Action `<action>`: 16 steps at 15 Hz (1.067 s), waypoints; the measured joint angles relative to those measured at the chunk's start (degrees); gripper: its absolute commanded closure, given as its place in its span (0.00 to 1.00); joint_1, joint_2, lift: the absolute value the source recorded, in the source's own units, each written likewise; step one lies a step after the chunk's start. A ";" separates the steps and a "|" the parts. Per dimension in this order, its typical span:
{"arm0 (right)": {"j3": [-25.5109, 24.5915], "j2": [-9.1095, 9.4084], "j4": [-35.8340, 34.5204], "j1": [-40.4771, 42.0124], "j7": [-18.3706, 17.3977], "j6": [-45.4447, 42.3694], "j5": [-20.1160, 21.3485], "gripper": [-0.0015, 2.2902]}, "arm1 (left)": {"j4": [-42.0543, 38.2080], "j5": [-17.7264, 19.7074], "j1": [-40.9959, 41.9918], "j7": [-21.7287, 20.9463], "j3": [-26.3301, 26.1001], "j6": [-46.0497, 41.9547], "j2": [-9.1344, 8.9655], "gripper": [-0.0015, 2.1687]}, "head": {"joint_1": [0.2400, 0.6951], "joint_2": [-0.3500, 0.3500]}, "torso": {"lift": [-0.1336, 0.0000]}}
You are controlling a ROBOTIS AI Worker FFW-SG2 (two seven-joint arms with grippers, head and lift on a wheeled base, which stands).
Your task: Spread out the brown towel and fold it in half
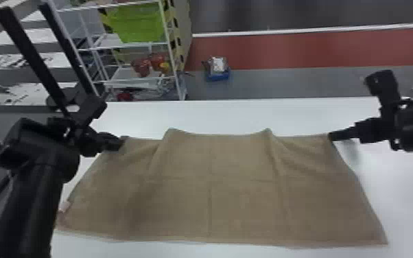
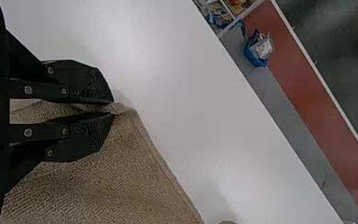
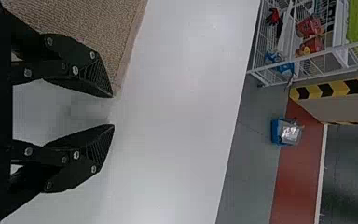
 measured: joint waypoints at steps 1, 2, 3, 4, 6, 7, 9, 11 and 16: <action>-0.12 0.00 -0.01 -0.12 -0.04 0.05 0.08 0.17 | 0.02 0.00 -0.03 -0.01 -0.01 -0.02 0.00 0.46 | 1.00 0.71 | 0.00; -0.26 0.00 -0.03 -0.19 -0.08 0.07 0.09 0.17 | 0.05 0.00 -0.04 -0.03 -0.02 -0.02 0.01 0.46 | 1.00 0.71 | 0.00; -0.42 0.00 -0.05 -0.25 -0.08 0.08 -0.11 0.17 | 0.08 0.00 -0.04 -0.05 -0.02 -0.03 0.04 0.46 | 1.00 0.71 | 0.00; -0.58 0.01 -0.05 -0.27 -0.08 0.08 -0.43 0.17 | 0.09 0.00 -0.06 -0.10 -0.02 -0.03 0.06 0.46 | 1.00 0.71 | 0.00; -0.84 0.12 -0.05 -0.37 -0.01 0.27 -1.36 0.17 | 0.10 0.00 -0.17 -0.26 -0.02 -0.04 0.09 0.46 | 1.00 0.71 | 0.00; -0.81 0.32 -0.06 -0.63 0.01 0.46 -1.80 0.18 | 0.11 0.00 -0.24 -0.37 0.01 -0.08 0.10 0.46 | 1.00 0.72 | 0.00; -0.32 0.94 -0.03 -0.96 0.01 0.59 -1.52 0.18 | 0.11 0.00 -0.29 -0.48 0.05 -0.10 0.13 0.46 | 1.00 0.73 | 0.00; 0.71 1.45 0.31 -1.08 -0.03 0.61 -0.97 0.18 | 0.10 0.00 -0.25 -0.50 0.09 -0.13 0.19 0.46 | 1.00 0.74 | 0.00; 2.18 2.09 0.99 -1.38 0.16 1.77 0.69 0.22 | 0.12 0.00 -0.14 -0.57 0.07 -0.20 0.28 0.46 | 1.00 0.75 | 0.00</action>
